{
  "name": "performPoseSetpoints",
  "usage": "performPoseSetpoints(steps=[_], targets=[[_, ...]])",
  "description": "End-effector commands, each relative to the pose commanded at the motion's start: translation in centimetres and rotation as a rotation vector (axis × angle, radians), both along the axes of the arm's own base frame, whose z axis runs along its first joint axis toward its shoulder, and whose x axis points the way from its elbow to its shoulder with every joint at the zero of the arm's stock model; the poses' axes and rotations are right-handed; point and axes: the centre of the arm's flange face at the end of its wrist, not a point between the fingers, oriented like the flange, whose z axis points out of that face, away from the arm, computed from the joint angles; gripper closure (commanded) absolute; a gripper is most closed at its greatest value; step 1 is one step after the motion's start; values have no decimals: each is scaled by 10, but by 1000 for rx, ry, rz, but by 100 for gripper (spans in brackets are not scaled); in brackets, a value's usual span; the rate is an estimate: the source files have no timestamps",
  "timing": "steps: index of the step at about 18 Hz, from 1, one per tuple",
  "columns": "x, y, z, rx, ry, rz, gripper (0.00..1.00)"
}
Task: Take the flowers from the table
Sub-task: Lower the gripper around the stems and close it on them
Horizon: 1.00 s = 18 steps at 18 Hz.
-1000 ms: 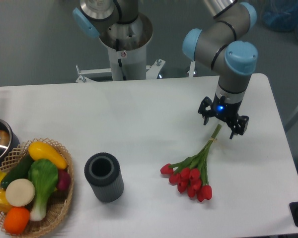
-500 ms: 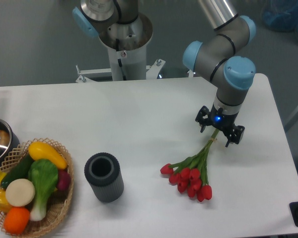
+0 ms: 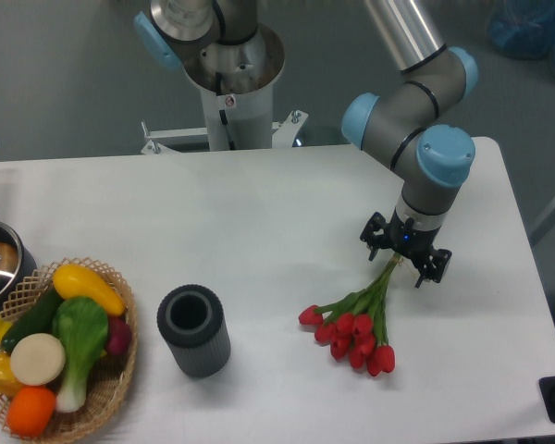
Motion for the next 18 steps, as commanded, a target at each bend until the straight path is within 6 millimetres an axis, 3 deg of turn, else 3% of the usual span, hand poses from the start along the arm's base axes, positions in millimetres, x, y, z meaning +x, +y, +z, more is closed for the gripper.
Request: performPoseSetpoints(steps=[9, 10, 18], targets=[[1, 0, -5, -5, -6, -10, 3], [1, 0, -5, -5, -6, -10, 13], [-1, 1, -6, -6, -6, -1, 59]])
